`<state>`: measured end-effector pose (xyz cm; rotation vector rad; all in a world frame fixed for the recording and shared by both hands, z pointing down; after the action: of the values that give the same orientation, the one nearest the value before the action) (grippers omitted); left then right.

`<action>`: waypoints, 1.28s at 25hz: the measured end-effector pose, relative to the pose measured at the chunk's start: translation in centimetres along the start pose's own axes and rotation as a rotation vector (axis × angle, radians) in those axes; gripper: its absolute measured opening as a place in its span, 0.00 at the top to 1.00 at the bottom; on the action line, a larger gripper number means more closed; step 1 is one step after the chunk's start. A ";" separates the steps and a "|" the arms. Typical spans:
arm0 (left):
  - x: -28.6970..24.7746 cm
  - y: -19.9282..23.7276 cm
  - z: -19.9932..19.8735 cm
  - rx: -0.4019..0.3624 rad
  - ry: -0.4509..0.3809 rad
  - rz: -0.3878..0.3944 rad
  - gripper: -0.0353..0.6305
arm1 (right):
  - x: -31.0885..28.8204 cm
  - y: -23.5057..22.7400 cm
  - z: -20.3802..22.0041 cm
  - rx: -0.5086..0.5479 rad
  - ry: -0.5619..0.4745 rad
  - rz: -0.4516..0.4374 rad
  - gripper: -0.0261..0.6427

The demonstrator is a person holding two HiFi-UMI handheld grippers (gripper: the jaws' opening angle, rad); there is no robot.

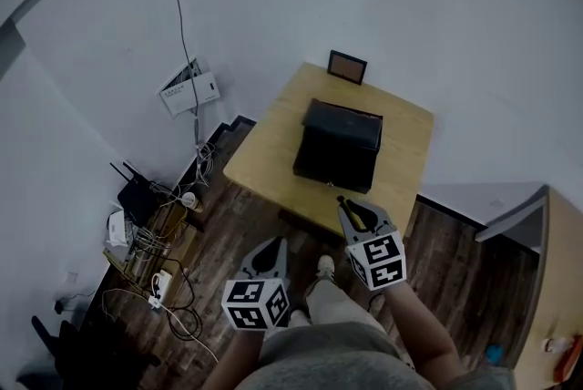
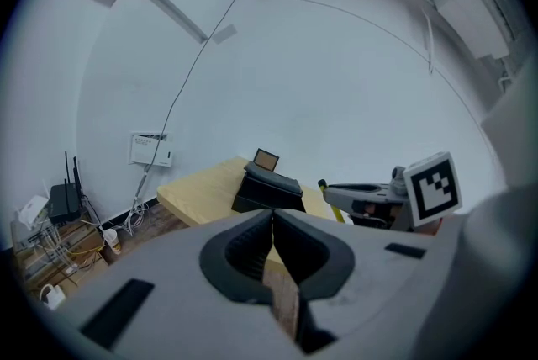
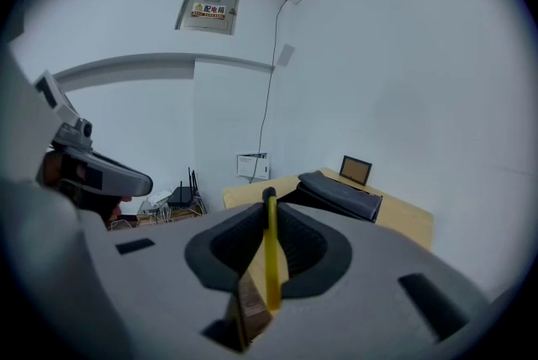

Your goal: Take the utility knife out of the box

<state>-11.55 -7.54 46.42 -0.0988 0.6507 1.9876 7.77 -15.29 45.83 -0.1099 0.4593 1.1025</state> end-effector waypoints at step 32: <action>5.9 -3.0 2.1 -0.040 -0.044 0.046 0.94 | 11.3 4.1 0.9 -0.148 -0.152 0.035 0.89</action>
<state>-11.51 -0.70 44.99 -0.0649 0.5896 2.0420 8.58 -3.73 42.59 -0.1476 0.2443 1.1694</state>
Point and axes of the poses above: the fingertips, and each gripper's own axes: x backward along the fingers, y to its left, z out of its underside, the point moved 8 cm from there along x, backward along the fingers, and after that the axes turned 8 degrees about z, right-handed, at the moved point
